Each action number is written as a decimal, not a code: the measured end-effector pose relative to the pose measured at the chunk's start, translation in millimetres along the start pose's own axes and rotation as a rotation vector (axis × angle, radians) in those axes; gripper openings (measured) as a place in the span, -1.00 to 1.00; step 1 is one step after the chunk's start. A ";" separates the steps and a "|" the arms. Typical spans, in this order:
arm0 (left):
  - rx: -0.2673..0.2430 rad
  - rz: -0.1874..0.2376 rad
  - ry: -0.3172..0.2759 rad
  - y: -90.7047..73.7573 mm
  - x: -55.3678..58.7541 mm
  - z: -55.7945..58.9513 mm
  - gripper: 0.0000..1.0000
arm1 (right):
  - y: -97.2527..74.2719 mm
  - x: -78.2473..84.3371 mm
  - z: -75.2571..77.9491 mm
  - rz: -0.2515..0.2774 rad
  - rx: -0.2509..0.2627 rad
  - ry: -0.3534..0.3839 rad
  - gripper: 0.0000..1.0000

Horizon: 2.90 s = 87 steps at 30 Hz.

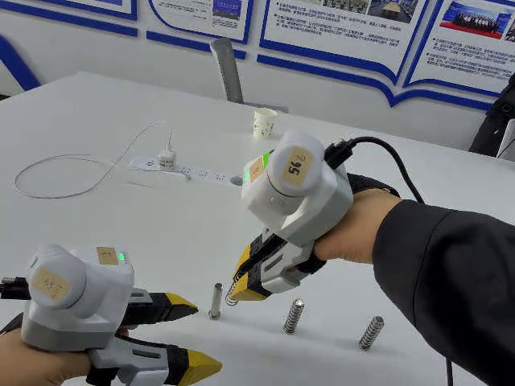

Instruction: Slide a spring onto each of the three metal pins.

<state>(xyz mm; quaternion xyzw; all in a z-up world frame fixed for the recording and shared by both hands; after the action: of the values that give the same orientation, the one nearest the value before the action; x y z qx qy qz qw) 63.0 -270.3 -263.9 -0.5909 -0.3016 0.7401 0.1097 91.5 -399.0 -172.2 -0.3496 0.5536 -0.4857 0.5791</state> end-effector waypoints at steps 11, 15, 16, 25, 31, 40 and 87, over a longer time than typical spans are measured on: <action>-0.006 0.003 -0.009 -1.0 -0.1 -0.9 0.04 | 1.2 -6.2 14.2 0.000 0.015 0.002 -0.76; -0.008 0.006 -0.012 -1.4 0.0 -1.5 0.05 | 2.7 -7.6 17.0 -0.003 0.013 0.001 -0.76; -0.008 0.005 -0.012 -1.3 0.1 -1.5 0.05 | 3.7 -8.1 18.4 -0.005 0.013 0.001 -0.76; -0.010 0.004 -0.017 -1.7 0.8 -2.3 0.06 | 10.7 -11.9 25.8 -0.016 0.004 0.006 -0.76; -0.011 0.006 -0.022 -2.4 1.2 -2.5 0.06 | 17.4 -14.5 27.8 -0.029 -0.010 0.005 -0.76; -0.011 0.006 -0.025 -2.5 1.1 -2.9 0.06 | 23.9 -13.0 30.4 -0.047 -0.020 0.011 -0.76; 0.004 -0.007 -0.045 0.1 4.6 -3.1 0.02 | 61.5 -7.4 32.0 -0.111 -0.073 0.044 -0.76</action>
<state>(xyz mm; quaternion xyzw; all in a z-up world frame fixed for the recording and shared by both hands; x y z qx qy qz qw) 64.6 -267.1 -268.0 -0.5727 -0.3048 0.7535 0.1066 134.3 -378.8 -223.4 -0.3901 0.5633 -0.5041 0.5257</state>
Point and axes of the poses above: the centre of the closed fingertips' face, and the gripper's own axes: y roughly forward along the fingers, z roughly to its right, x roughly out of its underside, the point moved 9 cm from there along -y, roughly backward along the fingers, and after that the axes turned 11 degrees about -z, right-handed, at the moved point
